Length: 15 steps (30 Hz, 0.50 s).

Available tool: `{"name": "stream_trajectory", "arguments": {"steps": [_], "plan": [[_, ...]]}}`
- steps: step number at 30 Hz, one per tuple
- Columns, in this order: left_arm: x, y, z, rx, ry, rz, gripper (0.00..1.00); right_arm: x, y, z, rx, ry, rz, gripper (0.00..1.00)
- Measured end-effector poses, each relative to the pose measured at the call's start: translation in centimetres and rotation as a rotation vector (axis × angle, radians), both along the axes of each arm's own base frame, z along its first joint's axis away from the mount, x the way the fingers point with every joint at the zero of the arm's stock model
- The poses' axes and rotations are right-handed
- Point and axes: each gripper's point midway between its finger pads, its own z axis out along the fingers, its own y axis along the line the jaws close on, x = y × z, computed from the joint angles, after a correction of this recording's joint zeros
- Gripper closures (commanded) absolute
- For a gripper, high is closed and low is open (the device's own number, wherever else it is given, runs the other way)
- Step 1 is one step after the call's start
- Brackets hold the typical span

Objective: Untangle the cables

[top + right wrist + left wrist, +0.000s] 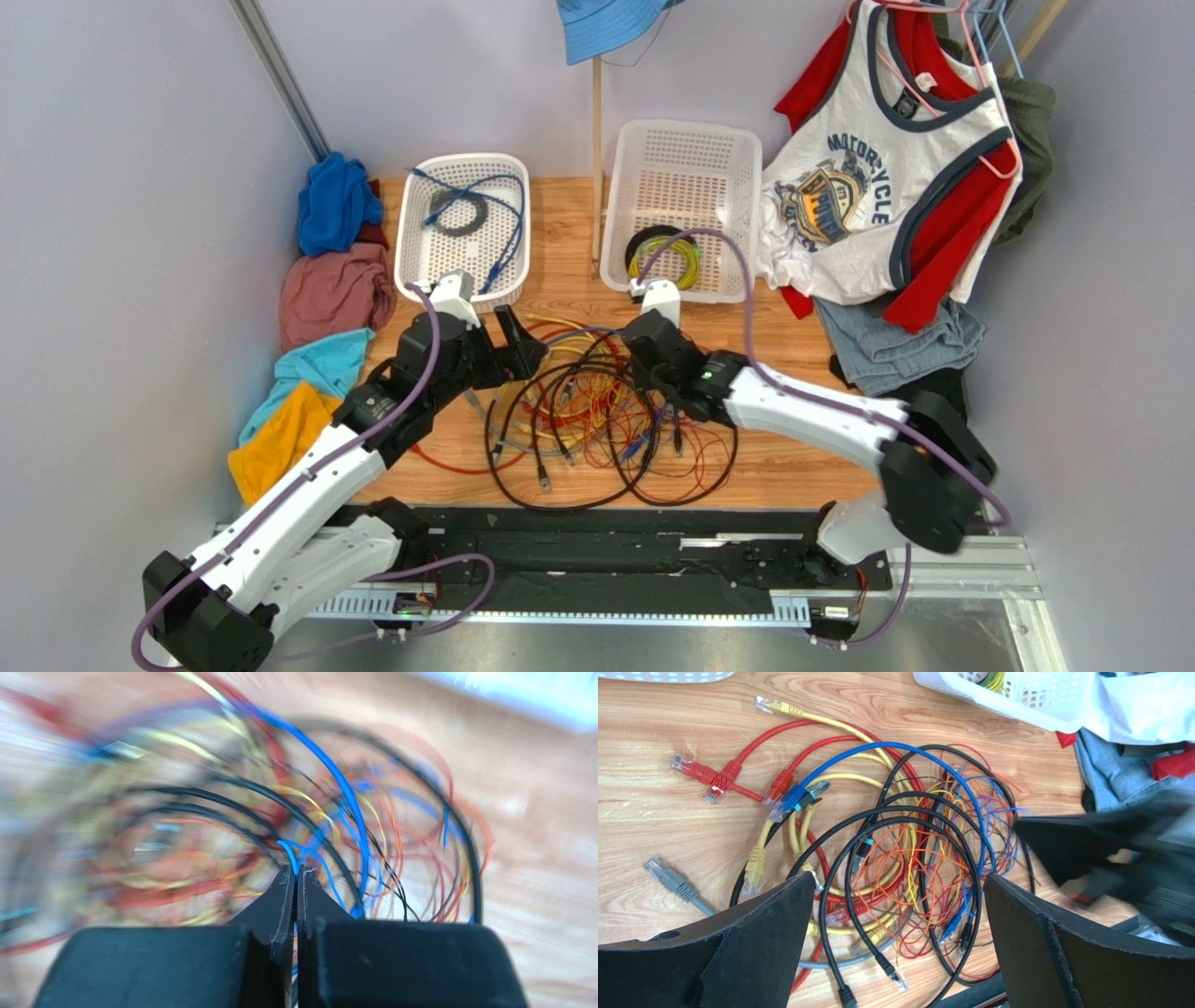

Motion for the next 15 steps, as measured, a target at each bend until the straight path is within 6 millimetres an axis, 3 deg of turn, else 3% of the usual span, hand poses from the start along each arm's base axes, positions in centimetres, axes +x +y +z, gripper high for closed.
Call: {"name": "stream_trajectory", "arguments": {"steps": [3,7,9,12,15], "plan": [[0.0,-0.1,0.0,-0.013,-0.011,-0.001,0.01,-1.7,0.6,8.9,0.162,-0.137,0.078,1.00],[0.4,-0.9,-0.1,-0.051,-0.023,-0.013,0.01,-4.4,0.5,25.5,0.447,-0.369,0.175,1.00],[0.7,-1.8,-0.1,-0.085,-0.028,-0.038,0.01,-5.6,-1.1,32.1,0.549,-0.463,0.188,1.00],[0.8,-3.8,-0.2,-0.168,-0.061,-0.116,0.01,-7.4,-3.2,36.5,0.613,-0.516,0.207,1.00],[0.8,-6.0,-0.8,-0.251,-0.071,-0.202,0.01,-8.6,-4.1,38.3,0.624,-0.517,0.234,1.00]]}}
